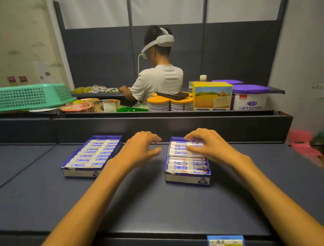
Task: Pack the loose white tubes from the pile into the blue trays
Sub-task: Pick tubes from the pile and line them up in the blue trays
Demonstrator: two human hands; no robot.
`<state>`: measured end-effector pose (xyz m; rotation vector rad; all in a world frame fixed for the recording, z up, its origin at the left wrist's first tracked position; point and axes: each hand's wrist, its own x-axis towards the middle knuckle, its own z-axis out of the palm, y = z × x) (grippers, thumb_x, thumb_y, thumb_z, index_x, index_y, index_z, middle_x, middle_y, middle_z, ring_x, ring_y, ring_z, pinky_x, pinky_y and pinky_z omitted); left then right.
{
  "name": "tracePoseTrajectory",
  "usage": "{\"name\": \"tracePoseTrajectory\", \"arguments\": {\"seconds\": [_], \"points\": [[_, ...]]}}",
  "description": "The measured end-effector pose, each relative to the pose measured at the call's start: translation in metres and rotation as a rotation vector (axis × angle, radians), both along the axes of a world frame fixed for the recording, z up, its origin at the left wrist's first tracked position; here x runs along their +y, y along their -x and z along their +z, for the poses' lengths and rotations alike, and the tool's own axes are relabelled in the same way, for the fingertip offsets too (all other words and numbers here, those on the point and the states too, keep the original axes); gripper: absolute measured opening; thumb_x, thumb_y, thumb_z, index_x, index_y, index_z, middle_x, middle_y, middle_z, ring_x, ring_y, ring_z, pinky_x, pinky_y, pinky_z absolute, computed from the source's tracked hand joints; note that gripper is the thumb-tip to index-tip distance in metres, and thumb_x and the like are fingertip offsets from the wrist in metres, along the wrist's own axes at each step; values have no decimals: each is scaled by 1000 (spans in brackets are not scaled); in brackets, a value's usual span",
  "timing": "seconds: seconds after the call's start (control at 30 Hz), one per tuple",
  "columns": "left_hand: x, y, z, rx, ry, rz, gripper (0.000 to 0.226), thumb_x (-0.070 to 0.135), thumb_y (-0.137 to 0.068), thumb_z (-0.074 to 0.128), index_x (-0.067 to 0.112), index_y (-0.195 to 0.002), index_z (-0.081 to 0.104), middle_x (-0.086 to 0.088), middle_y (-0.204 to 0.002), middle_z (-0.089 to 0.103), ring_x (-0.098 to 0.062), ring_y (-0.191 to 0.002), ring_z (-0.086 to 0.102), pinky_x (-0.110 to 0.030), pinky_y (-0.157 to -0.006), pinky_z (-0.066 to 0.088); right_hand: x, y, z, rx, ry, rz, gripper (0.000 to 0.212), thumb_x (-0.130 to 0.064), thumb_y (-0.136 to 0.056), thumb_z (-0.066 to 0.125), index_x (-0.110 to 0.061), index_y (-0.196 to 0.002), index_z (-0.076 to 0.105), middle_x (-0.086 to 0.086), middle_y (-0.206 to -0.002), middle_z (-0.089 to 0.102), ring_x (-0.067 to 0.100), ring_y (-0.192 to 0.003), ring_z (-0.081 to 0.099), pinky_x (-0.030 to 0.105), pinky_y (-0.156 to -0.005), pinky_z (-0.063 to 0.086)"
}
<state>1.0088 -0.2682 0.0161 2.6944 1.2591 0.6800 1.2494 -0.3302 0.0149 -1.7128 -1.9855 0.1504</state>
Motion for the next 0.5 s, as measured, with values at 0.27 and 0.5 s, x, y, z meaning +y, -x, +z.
{"name": "tracePoseTrajectory", "arguments": {"seconds": [0.27,0.5], "points": [[-32,109,-4,0,4,231,44,33,-90,64,20,-131,56,1,-127,61,-16,-114,55,-30,-95,44,4,101,9,-101,-37,212,41,-36,-90,65,-27,-129,55,-5,-128,55,11,-118,50,32,-99,45],[-60,247,-11,63,-27,422,47,37,-88,63,21,-132,54,0,-128,59,-19,-116,54,-38,-96,46,13,234,3,-126,-89,355,43,-30,-88,66,-20,-129,55,0,-131,56,16,-119,48,28,-98,37]]}}
